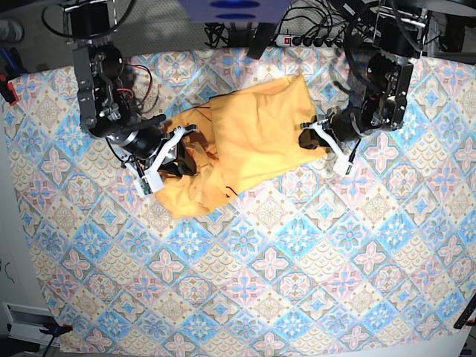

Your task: Fold the T-shirt properly

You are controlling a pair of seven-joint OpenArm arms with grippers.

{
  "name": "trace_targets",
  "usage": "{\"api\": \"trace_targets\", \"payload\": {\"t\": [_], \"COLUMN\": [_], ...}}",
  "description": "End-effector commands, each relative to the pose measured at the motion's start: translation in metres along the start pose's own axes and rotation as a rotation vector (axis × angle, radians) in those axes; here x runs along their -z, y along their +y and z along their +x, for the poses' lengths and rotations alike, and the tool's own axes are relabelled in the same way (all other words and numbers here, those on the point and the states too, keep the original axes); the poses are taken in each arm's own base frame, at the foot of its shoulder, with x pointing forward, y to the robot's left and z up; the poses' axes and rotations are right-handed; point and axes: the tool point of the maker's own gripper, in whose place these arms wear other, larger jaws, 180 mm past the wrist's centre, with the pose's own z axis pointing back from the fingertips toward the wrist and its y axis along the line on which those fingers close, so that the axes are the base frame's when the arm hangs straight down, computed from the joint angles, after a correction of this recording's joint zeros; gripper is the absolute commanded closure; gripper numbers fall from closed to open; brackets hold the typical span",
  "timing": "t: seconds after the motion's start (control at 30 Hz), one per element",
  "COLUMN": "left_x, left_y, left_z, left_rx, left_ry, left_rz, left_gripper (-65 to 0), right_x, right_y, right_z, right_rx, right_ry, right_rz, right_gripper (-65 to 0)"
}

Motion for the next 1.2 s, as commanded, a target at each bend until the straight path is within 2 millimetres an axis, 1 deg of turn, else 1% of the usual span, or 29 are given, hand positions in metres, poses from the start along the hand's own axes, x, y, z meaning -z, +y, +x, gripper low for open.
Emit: {"api": "trace_targets", "payload": {"t": [0.0,0.07,0.2,0.33,0.37,0.4,0.43,0.53,0.6,0.67,0.7,0.77,0.9,1.0,1.17], "left_x": [0.001,0.007,0.020,0.031,0.033,0.036,0.038,0.039,0.039,0.039,0.039,0.038,0.035,0.035,0.035], "left_y": [0.009,0.009,0.004,0.005,0.006,0.005,0.003,-0.003,-0.005,-0.006,-0.007,-0.014,-0.024,-0.026,-0.027], "left_z": [0.003,0.010,0.021,0.029,0.029,0.032,0.036,0.042,0.052,0.054,0.055,0.060,0.053,0.049,0.047], "left_rx": [0.013,0.021,0.057,0.078,0.081,0.091,0.102,0.123,0.134,0.137,0.137,0.152,0.168,0.167,0.165], "left_ry": [0.006,-0.001,-0.006,-0.010,-0.003,-0.007,-0.016,-0.023,-0.038,-0.040,-0.044,-0.057,-0.034,-0.030,-0.030], "left_rz": [0.039,0.040,0.030,0.035,0.038,0.039,0.035,0.025,0.022,0.021,0.019,0.005,-0.017,-0.020,-0.024], "left_gripper": [-0.7,-0.8,-0.9,-1.0,-1.0,-1.0,-1.0,-1.0,-1.0,-0.8,-0.8,-0.7,-0.5,-0.4,-0.3], "right_x": [-0.002,-0.003,-0.010,-0.016,-0.018,-0.019,-0.021,-0.026,-0.026,-0.025,-0.025,-0.025,-0.013,-0.005,0.002], "right_y": [0.001,0.001,-0.016,-0.024,-0.024,-0.022,-0.018,-0.011,-0.008,-0.004,0.000,0.006,0.037,0.066,0.097], "right_z": [0.018,0.018,0.026,0.030,0.032,0.036,0.035,0.031,0.023,0.021,0.024,0.026,0.017,0.009,0.007], "right_rx": [-0.014,-0.014,-0.002,0.007,0.006,-0.002,-0.005,-0.006,0.004,0.005,0.004,0.002,-0.022,-0.057,-0.114], "right_ry": [-0.056,-0.058,-0.086,-0.102,-0.108,-0.118,-0.122,-0.122,-0.105,-0.102,-0.111,-0.117,-0.082,-0.056,-0.039], "right_rz": [0.013,0.012,-0.033,-0.058,-0.059,-0.056,-0.051,-0.044,-0.039,-0.030,-0.024,-0.012,0.074,0.161,0.260], "right_gripper": [0.0,0.0,0.0,0.0,0.0,0.0,0.0,0.0,0.0,0.0,0.0,0.0,0.0,0.0,0.0]}}
